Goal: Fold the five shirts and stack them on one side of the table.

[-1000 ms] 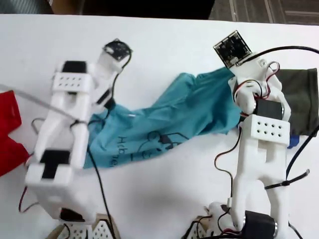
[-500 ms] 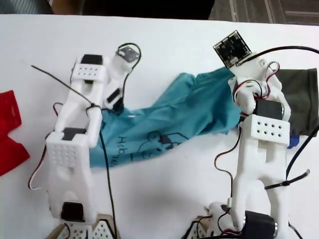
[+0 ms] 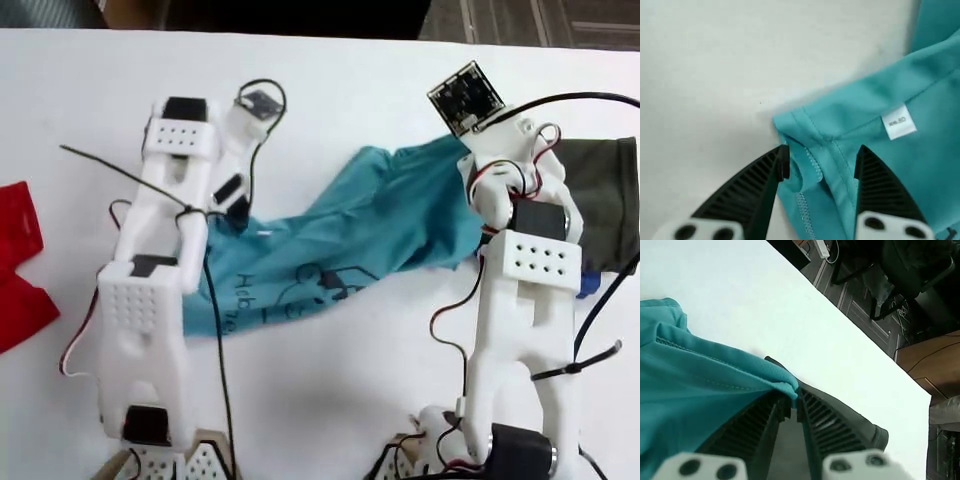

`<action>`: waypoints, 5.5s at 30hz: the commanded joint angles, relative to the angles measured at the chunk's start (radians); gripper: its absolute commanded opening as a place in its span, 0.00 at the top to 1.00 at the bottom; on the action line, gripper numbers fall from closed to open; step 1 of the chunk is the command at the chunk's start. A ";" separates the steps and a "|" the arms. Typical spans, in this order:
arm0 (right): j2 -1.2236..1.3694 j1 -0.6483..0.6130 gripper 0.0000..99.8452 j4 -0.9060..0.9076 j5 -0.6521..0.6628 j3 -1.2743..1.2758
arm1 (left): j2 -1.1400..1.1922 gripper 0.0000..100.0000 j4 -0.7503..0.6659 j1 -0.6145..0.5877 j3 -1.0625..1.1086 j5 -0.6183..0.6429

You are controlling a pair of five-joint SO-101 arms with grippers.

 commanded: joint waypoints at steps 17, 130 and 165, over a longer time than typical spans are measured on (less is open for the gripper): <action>-0.050 -0.007 0.98 -0.028 0.008 -0.006 | 0.100 0.90 -0.057 0.052 -0.042 0.008; -0.825 -0.031 0.98 -0.147 -0.008 -0.399 | -1.521 0.97 0.126 -0.196 -0.002 0.149; -0.081 -0.088 0.98 -0.248 -0.008 -0.057 | -0.947 0.97 -0.545 -0.195 0.549 0.144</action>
